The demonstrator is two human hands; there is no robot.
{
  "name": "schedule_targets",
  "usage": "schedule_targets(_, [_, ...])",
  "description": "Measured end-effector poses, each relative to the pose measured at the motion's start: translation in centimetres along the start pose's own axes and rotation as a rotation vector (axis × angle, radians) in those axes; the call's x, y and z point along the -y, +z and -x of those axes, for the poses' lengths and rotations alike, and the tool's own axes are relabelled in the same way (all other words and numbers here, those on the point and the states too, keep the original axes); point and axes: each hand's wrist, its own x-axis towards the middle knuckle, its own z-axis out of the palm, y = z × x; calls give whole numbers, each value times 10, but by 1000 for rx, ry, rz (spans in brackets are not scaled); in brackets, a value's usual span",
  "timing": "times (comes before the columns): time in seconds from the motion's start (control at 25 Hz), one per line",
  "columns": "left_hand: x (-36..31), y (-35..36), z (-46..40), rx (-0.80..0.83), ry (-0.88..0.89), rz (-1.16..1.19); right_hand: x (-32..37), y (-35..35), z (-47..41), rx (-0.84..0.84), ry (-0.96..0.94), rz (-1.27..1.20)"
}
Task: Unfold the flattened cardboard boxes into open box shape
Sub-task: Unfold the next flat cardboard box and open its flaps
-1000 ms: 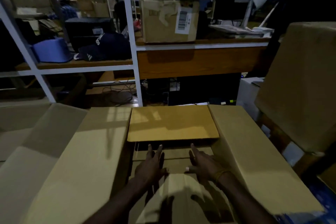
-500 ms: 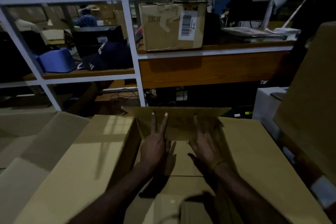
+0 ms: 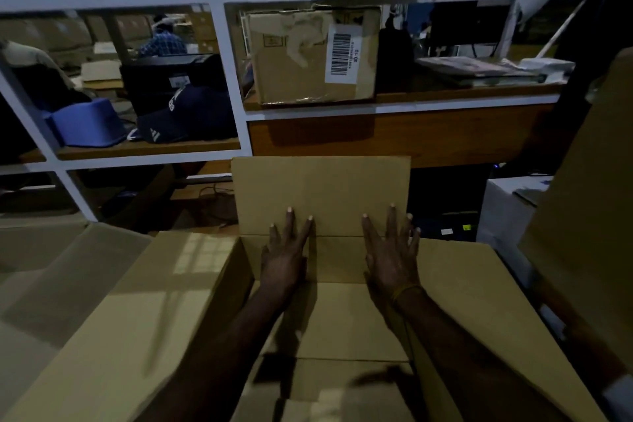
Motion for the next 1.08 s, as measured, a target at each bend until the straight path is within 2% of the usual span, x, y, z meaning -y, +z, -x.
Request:
schedule_targets(0.12, [13, 4, -14, 112, -52, -77, -10, 10, 1, 58, 53, 11])
schedule_targets(0.24, [16, 8, -12, 149, -69, -113, -13, 13, 2, 134, 11, -29])
schedule_targets(0.48, [15, 1, -6, 222, -47, -93, -15, 6, 3, 142, 31, -5])
schedule_targets(0.84, [21, 8, 24, 33, 163, -185, 4, -8, 49, 77, 67, -36])
schedule_targets(1.08, [12, 5, 33, -6, 158, -141, 8, 2, 46, 17, 70, -70])
